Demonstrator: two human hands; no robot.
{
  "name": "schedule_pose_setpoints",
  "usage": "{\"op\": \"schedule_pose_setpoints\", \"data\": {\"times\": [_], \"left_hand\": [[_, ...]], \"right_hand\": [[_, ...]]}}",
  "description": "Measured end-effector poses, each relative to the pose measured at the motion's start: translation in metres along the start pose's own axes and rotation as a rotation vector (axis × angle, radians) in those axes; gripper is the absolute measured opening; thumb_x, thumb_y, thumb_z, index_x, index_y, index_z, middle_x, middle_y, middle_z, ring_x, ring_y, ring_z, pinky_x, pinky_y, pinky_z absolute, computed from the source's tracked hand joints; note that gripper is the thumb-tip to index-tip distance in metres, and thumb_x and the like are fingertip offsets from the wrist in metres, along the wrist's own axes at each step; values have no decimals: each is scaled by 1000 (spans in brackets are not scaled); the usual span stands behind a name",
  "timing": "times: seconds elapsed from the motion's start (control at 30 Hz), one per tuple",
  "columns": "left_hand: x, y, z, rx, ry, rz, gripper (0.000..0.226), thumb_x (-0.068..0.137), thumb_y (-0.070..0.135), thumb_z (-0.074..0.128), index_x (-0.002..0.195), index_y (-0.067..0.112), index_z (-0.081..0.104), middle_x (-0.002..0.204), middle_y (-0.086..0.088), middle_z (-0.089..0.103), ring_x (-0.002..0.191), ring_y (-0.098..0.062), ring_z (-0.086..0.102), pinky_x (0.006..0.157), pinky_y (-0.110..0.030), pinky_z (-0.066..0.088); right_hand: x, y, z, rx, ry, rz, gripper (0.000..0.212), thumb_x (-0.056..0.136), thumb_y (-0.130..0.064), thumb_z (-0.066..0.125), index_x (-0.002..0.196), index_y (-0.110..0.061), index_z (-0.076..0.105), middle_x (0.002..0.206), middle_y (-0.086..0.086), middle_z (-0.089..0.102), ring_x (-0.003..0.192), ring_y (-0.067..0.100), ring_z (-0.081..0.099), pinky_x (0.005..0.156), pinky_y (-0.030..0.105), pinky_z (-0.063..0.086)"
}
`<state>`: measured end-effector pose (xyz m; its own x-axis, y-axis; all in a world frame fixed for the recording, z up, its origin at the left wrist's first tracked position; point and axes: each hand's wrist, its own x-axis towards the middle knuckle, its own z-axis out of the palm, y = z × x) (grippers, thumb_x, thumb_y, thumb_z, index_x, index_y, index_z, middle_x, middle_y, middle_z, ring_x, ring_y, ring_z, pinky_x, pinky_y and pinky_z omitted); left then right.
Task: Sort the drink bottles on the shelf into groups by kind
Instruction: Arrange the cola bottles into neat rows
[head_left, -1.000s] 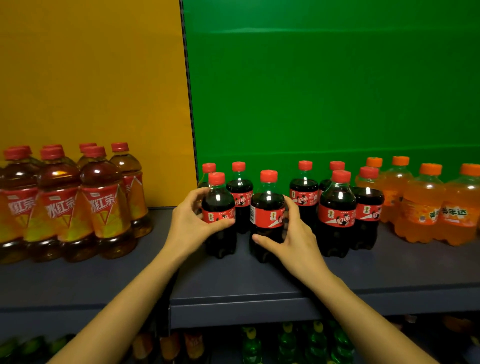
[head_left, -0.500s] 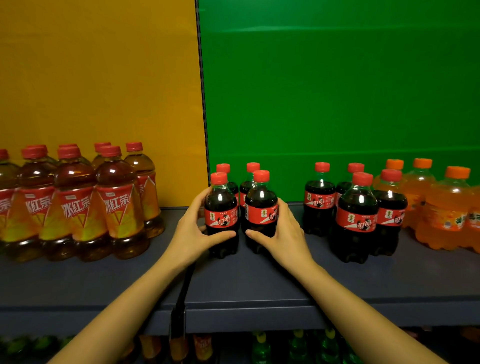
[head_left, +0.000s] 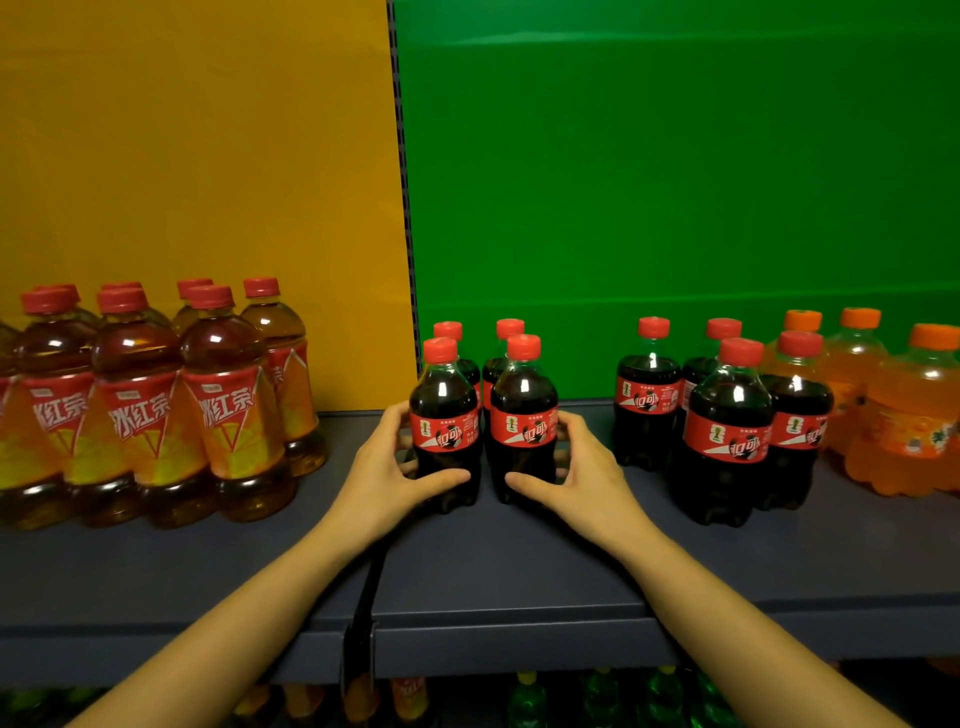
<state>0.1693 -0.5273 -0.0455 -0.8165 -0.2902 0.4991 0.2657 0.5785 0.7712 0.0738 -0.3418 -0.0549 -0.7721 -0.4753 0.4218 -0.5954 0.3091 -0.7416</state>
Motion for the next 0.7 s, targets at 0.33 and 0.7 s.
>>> {"op": "schedule_pose_setpoints", "data": {"times": [0.33, 0.7], "left_hand": [[4, -3, 2, 50, 42, 30, 79, 66, 21, 80, 133, 22, 40, 125, 9, 49, 103, 13, 47, 76, -3, 45], [-5, 2, 4, 233, 171, 110, 91, 67, 38, 78, 140, 17, 27, 137, 1, 39, 120, -6, 44, 99, -20, 38]], "right_hand": [[1, -2, 7, -49, 23, -57, 75, 70, -42, 76, 132, -25, 36, 129, -9, 52, 115, 10, 52, 97, 40, 46], [-3, -4, 3, -26, 18, -32, 77, 68, -53, 72, 131, -25, 39, 127, -10, 53, 111, 8, 53, 96, 37, 48]]}}
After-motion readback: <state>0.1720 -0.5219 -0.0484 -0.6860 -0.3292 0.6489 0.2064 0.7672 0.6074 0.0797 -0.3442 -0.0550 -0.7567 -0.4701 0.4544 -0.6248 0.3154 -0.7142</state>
